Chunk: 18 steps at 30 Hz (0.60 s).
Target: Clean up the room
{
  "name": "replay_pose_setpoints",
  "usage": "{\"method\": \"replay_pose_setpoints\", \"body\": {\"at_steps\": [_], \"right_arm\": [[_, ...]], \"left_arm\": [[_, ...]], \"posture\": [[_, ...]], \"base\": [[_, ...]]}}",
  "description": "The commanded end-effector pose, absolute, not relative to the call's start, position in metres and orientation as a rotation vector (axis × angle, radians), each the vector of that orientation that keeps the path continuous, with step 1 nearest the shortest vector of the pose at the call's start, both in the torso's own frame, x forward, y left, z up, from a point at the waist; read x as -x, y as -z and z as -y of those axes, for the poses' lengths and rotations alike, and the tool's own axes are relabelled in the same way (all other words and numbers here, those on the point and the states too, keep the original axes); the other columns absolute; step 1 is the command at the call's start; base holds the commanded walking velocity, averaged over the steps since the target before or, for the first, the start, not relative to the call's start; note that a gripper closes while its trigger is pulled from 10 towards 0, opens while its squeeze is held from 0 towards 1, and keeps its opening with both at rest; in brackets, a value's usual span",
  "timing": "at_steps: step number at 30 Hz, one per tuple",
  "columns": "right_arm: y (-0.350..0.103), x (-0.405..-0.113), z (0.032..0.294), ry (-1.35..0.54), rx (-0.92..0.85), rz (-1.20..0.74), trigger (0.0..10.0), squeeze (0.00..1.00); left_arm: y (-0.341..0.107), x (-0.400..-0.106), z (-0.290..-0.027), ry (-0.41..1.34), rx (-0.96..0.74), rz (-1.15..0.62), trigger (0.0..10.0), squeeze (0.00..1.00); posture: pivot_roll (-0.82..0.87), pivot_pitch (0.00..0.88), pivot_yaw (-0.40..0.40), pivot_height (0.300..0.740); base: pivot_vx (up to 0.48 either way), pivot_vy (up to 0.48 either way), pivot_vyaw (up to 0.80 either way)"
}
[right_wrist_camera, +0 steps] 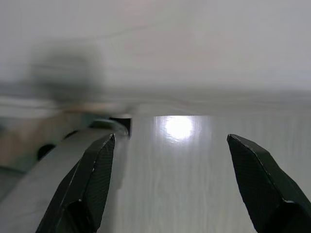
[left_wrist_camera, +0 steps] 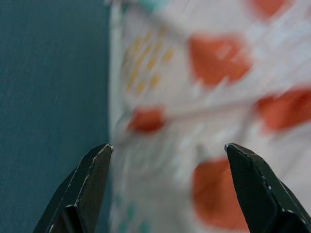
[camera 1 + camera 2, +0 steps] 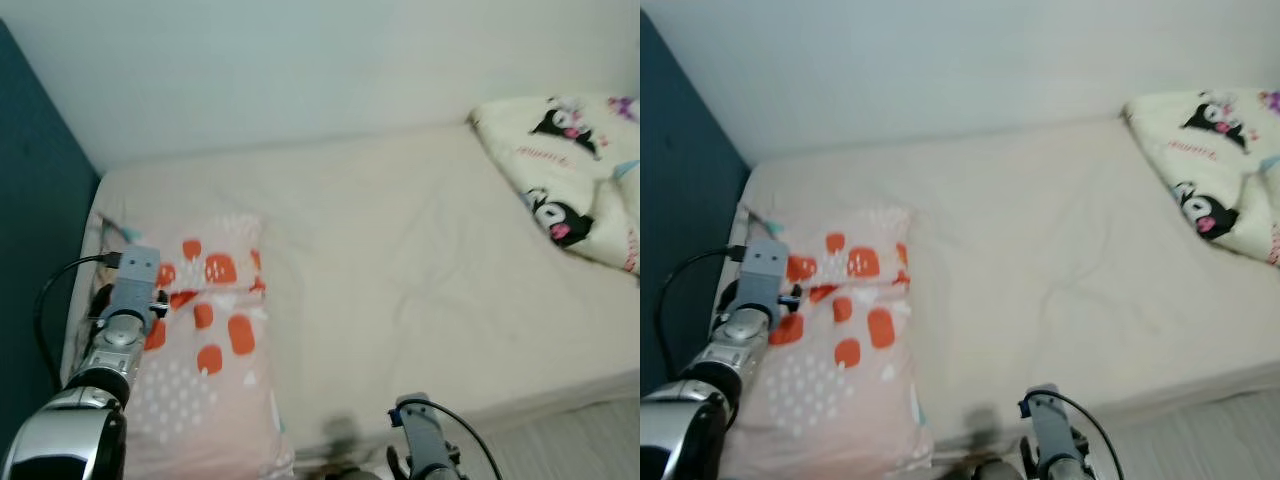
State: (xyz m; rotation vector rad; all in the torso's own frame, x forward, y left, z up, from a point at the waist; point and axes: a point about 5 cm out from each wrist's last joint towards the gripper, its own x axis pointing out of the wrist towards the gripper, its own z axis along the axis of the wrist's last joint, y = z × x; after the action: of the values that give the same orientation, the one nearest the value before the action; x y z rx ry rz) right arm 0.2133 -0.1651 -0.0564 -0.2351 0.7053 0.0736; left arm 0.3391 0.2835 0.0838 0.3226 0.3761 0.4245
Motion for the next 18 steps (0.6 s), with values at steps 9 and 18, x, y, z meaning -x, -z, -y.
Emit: {"method": "replay_pose_setpoints", "body": {"at_steps": [9,18], "right_arm": [[0.046,-0.205,0.167,-0.077,0.221,-0.637,10.0,0.00],[0.031,-0.204,0.167,-0.080,0.202,-0.582,10.0,0.00]], "left_arm": [[-0.064,-0.315,-0.306,-0.543,-0.180,-0.475,10.0,0.00],[-0.063,-0.319,-0.298,-0.531,-0.101,-0.446,10.0,0.00]], "posture": [[-0.30,0.364,0.009,0.720],[-0.32,0.371,0.008,0.675]], "base": [[0.000,0.000,0.00],[0.000,0.000,0.00]]}}
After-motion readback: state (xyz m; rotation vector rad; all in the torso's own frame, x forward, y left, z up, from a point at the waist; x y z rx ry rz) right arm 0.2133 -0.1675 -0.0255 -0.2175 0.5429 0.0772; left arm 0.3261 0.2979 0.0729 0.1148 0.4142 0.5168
